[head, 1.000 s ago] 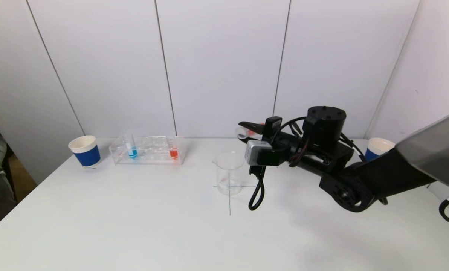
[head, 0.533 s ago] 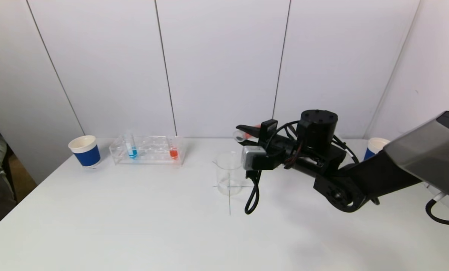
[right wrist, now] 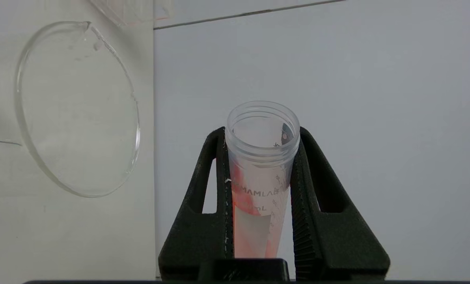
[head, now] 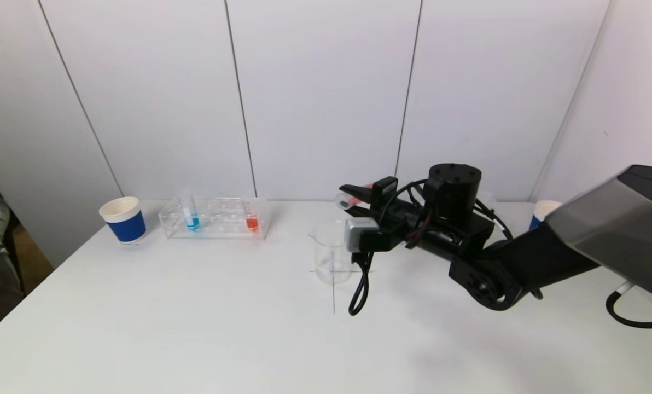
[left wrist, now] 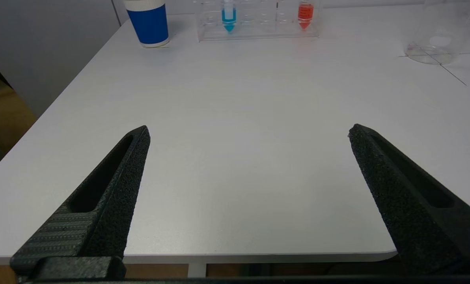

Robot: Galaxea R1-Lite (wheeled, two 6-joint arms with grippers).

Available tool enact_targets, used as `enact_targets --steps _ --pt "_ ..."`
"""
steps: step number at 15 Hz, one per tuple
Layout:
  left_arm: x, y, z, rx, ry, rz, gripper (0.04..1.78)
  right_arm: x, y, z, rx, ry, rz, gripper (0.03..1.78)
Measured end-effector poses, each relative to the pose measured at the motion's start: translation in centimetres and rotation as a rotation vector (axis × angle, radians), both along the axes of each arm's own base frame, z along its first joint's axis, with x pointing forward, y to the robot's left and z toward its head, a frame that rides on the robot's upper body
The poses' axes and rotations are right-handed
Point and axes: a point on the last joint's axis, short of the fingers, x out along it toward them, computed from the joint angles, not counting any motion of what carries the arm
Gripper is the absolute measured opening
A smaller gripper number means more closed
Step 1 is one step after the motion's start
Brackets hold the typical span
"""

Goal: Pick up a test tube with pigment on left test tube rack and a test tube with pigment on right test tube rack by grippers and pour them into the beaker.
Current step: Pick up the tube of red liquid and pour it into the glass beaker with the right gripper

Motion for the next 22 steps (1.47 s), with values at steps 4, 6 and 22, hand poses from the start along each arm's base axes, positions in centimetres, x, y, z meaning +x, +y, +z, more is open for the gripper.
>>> enact_targets --steps 4,6,22 --pt "0.0 0.0 0.0 0.000 0.000 0.000 1.76 0.0 0.6 -0.4 -0.008 -0.001 -0.018 0.47" --pt "0.0 0.0 0.0 0.000 0.000 0.000 1.76 0.0 0.9 -0.6 -0.019 -0.007 -0.014 0.47" --pt "0.0 0.0 0.0 0.000 0.000 0.000 1.76 0.7 0.8 -1.5 -0.078 -0.048 -0.040 0.47"
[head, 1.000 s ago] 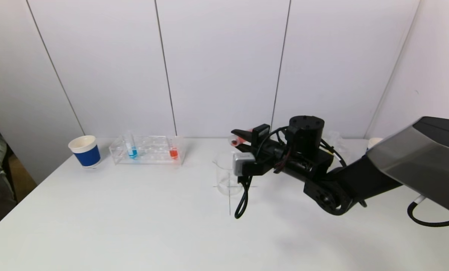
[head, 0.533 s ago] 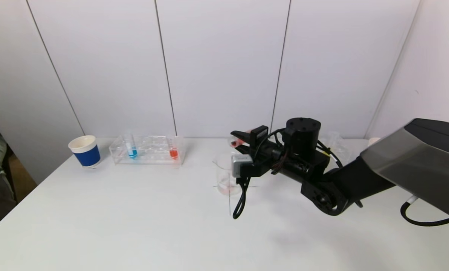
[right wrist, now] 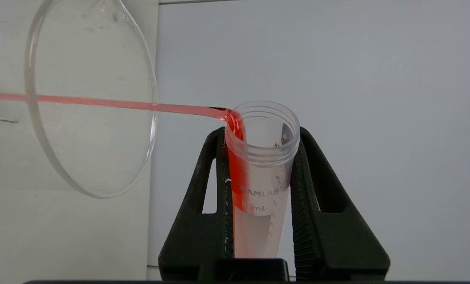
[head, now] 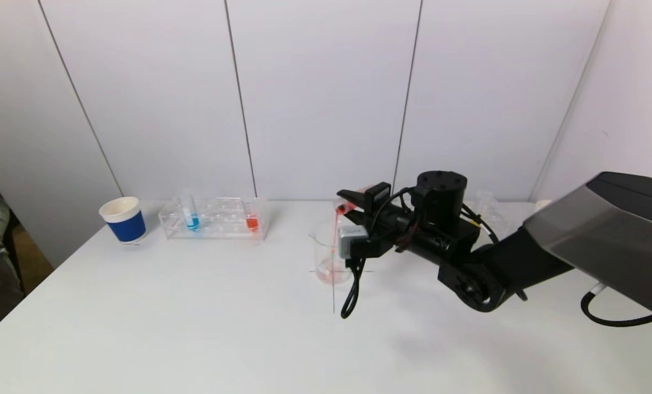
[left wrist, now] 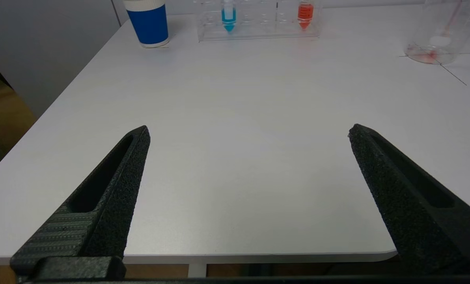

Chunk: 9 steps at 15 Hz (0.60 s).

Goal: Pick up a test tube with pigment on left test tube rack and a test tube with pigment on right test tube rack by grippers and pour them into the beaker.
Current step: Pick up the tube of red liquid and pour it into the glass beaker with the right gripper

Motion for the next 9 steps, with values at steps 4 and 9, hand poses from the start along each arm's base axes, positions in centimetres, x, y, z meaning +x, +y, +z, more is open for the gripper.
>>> enact_targets --steps 4,9 --pt "0.00 0.00 0.00 0.000 0.000 0.000 1.76 0.08 -0.14 0.00 -0.015 -0.015 -0.002 0.47" --pt "0.00 0.00 0.00 0.000 0.000 0.000 1.76 0.17 -0.25 -0.01 -0.032 -0.029 -0.009 0.47"
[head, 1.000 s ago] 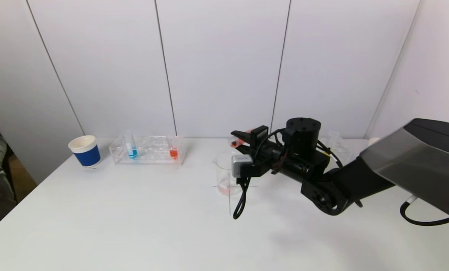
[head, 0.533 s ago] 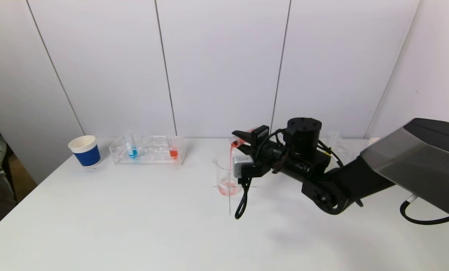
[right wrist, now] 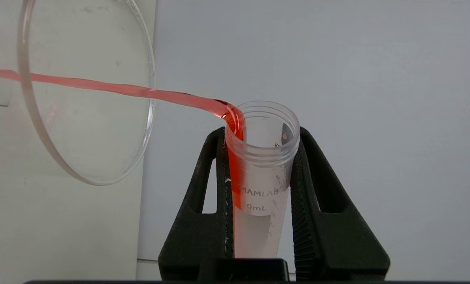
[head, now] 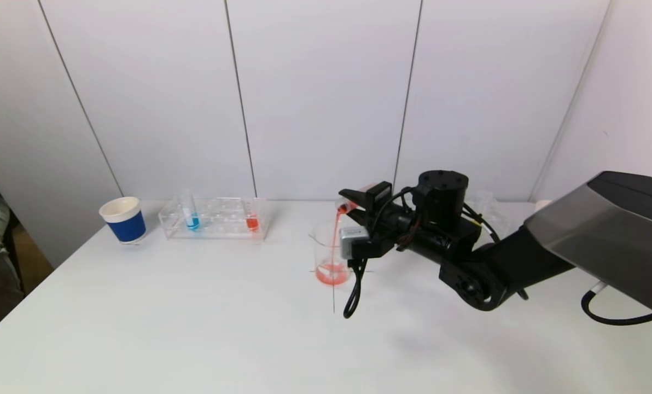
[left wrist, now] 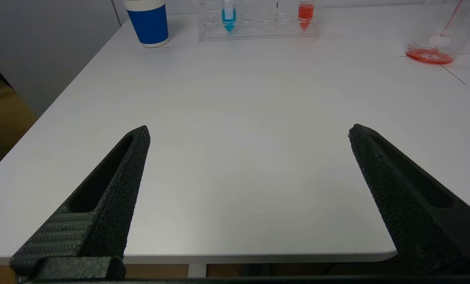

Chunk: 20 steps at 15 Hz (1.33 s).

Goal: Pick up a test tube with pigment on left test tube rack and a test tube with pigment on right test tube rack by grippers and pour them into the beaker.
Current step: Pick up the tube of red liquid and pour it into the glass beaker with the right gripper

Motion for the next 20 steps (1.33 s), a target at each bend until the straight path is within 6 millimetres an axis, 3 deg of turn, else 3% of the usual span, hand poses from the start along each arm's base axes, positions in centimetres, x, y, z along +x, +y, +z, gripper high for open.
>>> enact_targets --steps 20 --pt "0.00 0.00 0.00 0.000 0.000 0.000 1.76 -0.12 0.02 -0.18 -0.105 -0.089 0.011 0.47"
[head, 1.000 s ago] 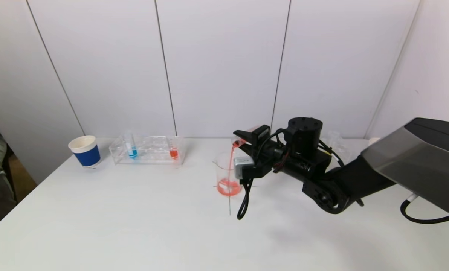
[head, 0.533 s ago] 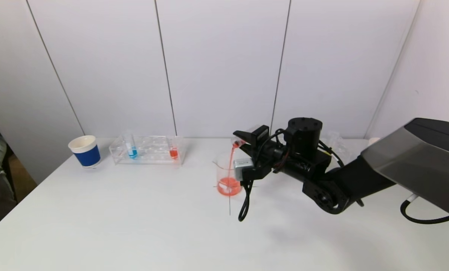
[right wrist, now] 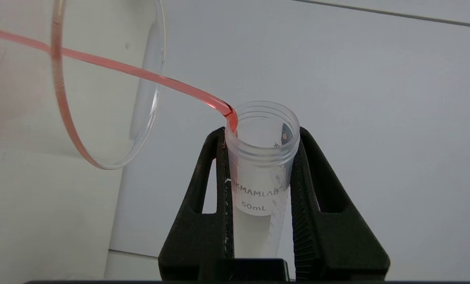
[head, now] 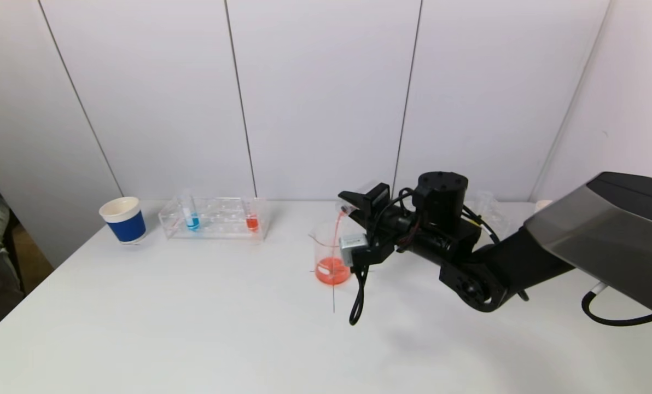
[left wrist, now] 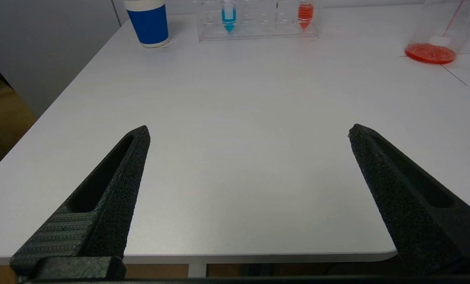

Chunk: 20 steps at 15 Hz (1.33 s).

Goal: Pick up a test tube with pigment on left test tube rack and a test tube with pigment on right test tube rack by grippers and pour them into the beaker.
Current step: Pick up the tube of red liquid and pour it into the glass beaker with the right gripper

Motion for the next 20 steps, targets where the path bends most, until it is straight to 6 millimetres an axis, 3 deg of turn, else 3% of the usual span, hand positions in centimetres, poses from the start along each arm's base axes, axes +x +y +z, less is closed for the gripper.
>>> enact_targets --steps 20 --pt "0.0 0.0 0.0 0.000 0.000 0.000 1.76 -0.6 1.0 0.0 -0.099 -0.093 0.019 0.47"
